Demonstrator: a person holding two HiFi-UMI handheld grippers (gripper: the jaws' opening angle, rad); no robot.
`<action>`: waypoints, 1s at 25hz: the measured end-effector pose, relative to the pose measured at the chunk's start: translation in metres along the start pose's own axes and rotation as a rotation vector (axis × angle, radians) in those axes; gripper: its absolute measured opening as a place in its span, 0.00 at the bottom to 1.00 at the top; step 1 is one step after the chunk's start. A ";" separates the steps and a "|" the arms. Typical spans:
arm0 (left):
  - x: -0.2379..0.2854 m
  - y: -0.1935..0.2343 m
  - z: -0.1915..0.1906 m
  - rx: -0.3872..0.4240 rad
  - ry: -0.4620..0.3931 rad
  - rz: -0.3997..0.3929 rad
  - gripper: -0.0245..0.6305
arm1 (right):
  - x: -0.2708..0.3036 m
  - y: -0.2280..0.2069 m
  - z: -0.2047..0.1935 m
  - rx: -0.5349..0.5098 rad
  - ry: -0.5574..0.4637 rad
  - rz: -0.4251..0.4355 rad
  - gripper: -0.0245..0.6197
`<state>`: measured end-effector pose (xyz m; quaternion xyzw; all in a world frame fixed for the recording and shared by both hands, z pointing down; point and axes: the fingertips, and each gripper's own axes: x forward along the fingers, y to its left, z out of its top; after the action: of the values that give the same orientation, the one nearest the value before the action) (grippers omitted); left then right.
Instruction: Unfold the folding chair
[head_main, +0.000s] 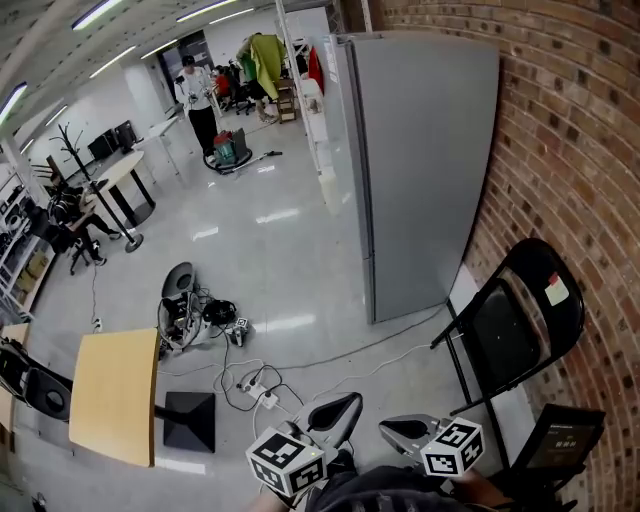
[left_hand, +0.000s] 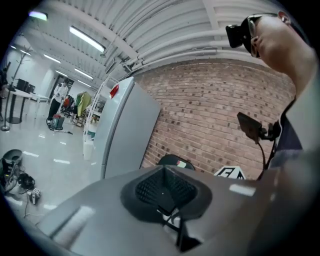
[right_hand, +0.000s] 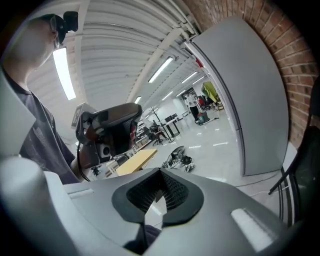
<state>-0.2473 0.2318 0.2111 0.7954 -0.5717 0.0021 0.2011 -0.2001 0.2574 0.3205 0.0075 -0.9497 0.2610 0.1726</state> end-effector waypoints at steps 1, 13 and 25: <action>-0.007 0.014 0.003 -0.004 -0.004 -0.003 0.04 | 0.013 0.005 0.007 -0.010 0.000 -0.002 0.04; -0.052 0.134 -0.002 -0.111 -0.017 -0.124 0.04 | 0.110 0.023 0.029 -0.066 0.048 -0.200 0.04; 0.021 0.104 0.008 -0.084 0.063 -0.272 0.04 | 0.078 -0.021 0.053 -0.004 0.015 -0.303 0.04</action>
<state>-0.3368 0.1824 0.2414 0.8559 -0.4516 -0.0240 0.2508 -0.2879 0.2191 0.3141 0.1483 -0.9370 0.2302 0.2170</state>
